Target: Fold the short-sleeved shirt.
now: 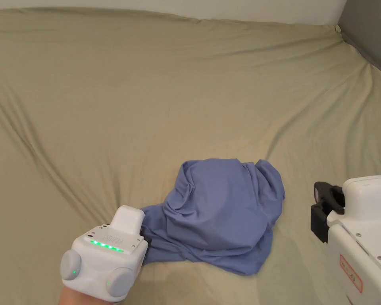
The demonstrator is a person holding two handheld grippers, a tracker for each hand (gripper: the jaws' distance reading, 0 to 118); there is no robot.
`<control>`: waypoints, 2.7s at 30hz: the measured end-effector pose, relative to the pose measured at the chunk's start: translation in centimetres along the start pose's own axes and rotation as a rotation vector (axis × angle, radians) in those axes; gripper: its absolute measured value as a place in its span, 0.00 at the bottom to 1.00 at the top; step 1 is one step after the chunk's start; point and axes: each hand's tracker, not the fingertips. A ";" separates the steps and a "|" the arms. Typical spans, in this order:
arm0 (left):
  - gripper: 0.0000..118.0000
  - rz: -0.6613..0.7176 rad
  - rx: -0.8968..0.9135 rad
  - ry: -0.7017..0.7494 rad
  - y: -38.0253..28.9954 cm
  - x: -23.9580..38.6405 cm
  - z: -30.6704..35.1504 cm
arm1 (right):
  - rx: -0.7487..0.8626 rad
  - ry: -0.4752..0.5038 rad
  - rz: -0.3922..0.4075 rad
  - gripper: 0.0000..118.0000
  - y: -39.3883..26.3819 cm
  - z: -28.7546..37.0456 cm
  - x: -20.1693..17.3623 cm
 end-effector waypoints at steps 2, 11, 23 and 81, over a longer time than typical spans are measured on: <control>0.09 0.004 0.022 0.038 0.5 -0.6 1.5 | -0.040 0.008 0.021 0.00 -0.4 -1.7 0.1; 0.09 0.170 0.205 -0.007 3.2 -4.4 10.0 | -0.347 0.118 -0.001 0.89 -0.9 -15.2 1.4; 0.09 0.162 0.111 0.007 -0.1 -4.0 8.7 | -0.482 0.055 0.110 0.91 -3.3 -24.9 -2.5; 0.09 0.192 0.947 0.213 30.0 -18.5 38.0 | 0.772 -0.250 -0.013 0.03 36.6 11.3 7.7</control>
